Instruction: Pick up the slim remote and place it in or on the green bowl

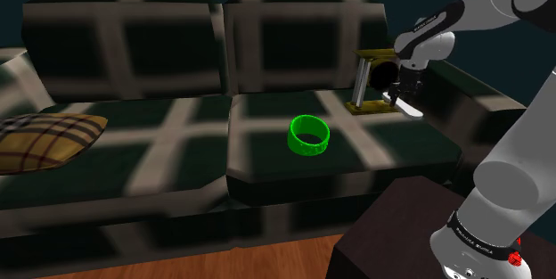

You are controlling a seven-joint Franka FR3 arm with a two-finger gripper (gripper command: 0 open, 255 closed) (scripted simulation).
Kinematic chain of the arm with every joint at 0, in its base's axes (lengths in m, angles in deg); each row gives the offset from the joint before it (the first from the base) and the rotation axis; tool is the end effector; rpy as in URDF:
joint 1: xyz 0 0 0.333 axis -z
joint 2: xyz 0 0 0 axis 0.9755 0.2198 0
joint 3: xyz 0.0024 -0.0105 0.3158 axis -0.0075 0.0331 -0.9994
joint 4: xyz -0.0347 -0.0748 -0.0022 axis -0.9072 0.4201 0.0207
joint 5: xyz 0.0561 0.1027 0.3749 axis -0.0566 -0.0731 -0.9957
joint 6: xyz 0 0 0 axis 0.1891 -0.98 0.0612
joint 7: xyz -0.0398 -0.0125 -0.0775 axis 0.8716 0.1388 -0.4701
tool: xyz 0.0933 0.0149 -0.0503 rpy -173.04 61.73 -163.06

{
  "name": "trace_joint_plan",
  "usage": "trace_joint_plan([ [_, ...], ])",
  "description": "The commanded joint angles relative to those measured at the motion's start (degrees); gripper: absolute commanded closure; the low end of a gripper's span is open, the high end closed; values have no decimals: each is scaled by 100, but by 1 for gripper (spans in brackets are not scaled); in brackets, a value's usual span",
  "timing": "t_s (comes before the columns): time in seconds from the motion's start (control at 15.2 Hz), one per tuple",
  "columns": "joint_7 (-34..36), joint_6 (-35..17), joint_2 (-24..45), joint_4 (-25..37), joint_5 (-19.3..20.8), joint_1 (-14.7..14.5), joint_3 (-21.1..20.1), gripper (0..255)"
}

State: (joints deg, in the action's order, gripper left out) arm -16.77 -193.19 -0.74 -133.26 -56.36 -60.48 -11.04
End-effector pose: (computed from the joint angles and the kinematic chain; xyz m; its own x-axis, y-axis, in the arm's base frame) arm 0.3867 -0.3630 0.3708 0.8829 -0.4696 -0.0004 -0.4695 -0.8827 -0.0185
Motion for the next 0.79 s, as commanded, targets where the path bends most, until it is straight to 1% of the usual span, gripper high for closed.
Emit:
trace_joint_plan([
  [0.0, 29, 152, -78, 82, 47, 0, 3, 255],
  [0.66, 175, 873, -425, 494, 234, -14, -21, 255],
  [0.73, 336, 862, -503, 414, 267, -79, -99, 255],
])
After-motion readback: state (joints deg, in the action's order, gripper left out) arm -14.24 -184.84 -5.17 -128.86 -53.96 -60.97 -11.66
